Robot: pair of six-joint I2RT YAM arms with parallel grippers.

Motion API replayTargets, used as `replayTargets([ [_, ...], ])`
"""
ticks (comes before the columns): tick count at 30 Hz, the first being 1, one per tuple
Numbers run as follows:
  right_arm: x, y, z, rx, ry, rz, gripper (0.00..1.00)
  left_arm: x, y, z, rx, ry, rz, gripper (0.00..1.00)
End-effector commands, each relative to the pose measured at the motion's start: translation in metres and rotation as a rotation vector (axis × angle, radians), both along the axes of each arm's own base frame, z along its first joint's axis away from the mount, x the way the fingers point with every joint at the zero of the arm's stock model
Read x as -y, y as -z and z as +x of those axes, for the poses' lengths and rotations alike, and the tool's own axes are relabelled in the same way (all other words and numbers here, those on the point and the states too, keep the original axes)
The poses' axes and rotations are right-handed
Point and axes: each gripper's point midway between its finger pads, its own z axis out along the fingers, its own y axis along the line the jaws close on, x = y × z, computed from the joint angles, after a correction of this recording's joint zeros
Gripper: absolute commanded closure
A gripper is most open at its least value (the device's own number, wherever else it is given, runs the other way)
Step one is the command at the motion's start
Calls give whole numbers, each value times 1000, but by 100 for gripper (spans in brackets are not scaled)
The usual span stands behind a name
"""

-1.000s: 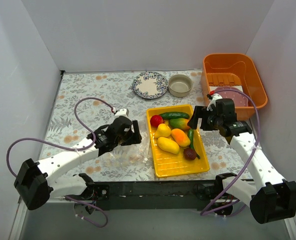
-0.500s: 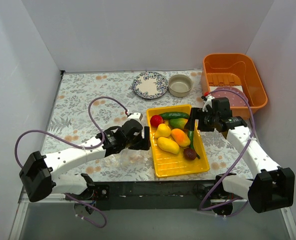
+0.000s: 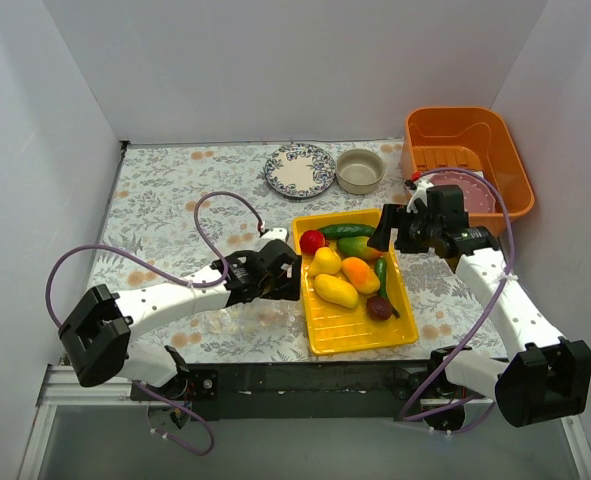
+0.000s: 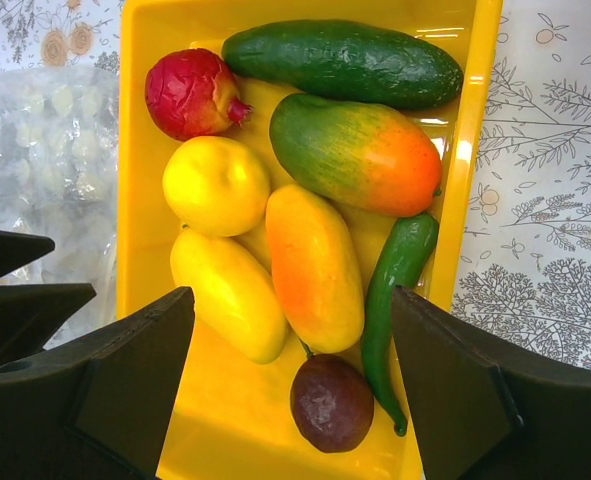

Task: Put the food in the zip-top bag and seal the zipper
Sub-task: Adjust the zipper food storage bag at the center of the board.

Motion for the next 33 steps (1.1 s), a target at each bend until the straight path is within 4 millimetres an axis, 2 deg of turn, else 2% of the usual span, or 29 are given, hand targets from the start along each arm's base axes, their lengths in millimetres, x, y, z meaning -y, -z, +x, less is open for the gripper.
replayTargets([
  [1,-2,-8,-9,19,-13,21,14,-35,16,0,-4,-157,92,24],
  [4,0,-6,-12,17,-6,15,14,-52,27,-2,-13,-205,142,22],
  [7,0,-3,-14,7,-10,14,14,-66,29,2,-15,-253,146,20],
  [8,0,-1,-15,3,-14,12,14,-70,29,4,-13,-263,145,17],
  [15,-1,2,-17,-10,-19,19,14,-107,21,19,1,-366,142,16],
  [21,-3,4,-17,-13,-18,30,14,-91,-27,38,122,-277,69,13],
  [24,-3,3,-17,-9,-17,32,14,-80,-41,46,138,-233,57,13],
  [28,-2,7,-18,-17,-18,28,14,-66,-33,53,99,-183,84,14],
  [29,-2,7,-18,-17,-19,26,14,-65,-22,55,73,-184,119,14],
  [30,-2,8,-18,-18,-21,23,14,-64,-19,55,59,-185,133,15],
  [31,-2,8,-19,-19,-21,22,14,-61,-24,61,64,-190,129,16],
  [33,-2,9,-19,-20,-25,19,14,-60,-15,65,46,-199,173,20],
])
